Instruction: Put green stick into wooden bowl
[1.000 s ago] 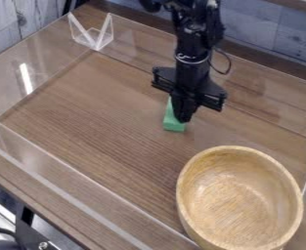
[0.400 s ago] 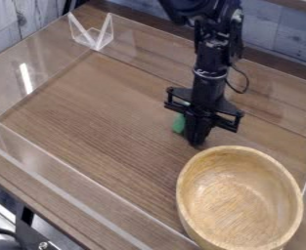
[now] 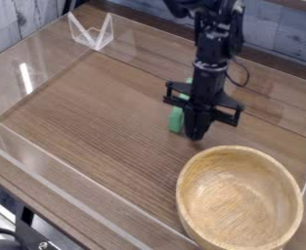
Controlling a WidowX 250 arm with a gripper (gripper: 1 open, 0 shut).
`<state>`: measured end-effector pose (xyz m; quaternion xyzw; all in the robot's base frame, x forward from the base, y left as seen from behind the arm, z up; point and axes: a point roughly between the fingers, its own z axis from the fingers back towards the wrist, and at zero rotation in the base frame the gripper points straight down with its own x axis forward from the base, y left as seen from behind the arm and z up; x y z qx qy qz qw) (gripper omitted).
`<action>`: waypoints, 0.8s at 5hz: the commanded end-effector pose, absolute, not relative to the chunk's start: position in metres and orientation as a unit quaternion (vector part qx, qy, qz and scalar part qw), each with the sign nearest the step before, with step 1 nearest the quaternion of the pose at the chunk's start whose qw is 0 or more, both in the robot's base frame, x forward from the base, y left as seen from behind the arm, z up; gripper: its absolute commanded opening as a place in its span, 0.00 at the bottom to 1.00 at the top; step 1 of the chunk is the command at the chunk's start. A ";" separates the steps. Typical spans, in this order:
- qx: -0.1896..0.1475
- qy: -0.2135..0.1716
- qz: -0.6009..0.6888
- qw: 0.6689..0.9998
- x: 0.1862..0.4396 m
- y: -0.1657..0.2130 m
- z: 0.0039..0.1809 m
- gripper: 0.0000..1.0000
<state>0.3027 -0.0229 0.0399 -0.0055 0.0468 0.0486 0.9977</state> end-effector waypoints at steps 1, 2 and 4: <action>-0.012 -0.008 0.056 0.998 0.319 -0.018 0.085 0.00; -0.016 -0.024 0.066 0.997 0.331 -0.011 0.106 0.00; -0.018 -0.034 0.061 0.997 0.331 -0.006 0.111 1.00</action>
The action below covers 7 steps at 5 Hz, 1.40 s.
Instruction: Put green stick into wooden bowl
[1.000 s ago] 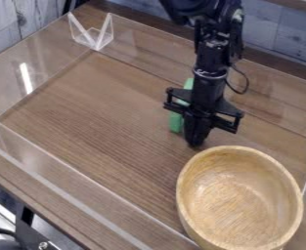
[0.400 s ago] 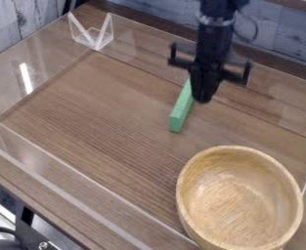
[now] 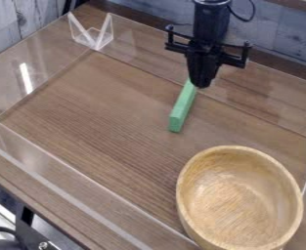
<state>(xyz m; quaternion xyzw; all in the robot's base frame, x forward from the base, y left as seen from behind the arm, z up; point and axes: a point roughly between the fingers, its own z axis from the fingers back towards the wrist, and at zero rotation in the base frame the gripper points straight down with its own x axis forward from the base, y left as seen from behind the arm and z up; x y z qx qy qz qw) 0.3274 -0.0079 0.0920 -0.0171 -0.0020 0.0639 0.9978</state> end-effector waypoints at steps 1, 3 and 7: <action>-0.015 -0.032 0.059 0.998 0.330 -0.004 0.103 1.00; -0.001 -0.032 0.055 0.998 0.331 0.006 0.085 1.00; 0.032 -0.031 0.062 0.997 0.336 0.025 0.038 1.00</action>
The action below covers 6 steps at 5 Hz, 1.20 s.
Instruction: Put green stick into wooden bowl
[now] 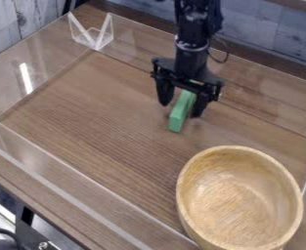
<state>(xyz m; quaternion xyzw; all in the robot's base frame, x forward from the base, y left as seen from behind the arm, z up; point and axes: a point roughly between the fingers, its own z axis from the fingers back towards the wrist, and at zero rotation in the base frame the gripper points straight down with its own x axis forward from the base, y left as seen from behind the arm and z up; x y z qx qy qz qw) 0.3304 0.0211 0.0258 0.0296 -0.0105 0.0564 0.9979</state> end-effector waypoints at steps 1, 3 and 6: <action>0.036 -0.029 0.064 0.997 0.336 0.025 0.032 0.00; 0.030 -0.018 0.079 0.996 0.326 0.026 0.046 0.00; 0.021 -0.012 0.093 0.995 0.312 0.023 0.071 0.00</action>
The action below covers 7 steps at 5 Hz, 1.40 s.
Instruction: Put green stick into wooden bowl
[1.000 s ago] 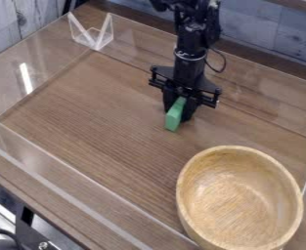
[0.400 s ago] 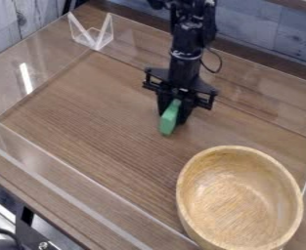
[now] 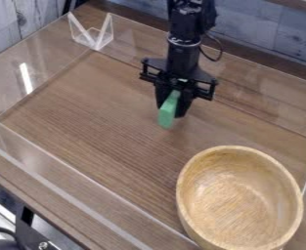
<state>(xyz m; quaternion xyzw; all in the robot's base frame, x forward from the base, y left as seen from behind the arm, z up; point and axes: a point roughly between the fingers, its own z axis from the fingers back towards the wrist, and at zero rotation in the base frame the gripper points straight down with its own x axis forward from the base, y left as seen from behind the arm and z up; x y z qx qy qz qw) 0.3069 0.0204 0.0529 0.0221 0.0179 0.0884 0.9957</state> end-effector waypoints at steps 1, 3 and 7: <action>0.015 -0.006 0.079 0.997 0.299 0.011 0.075 0.00; 0.003 0.009 0.035 0.999 0.271 -0.025 0.076 0.00; -0.011 0.022 0.003 1.000 0.244 -0.076 0.069 0.00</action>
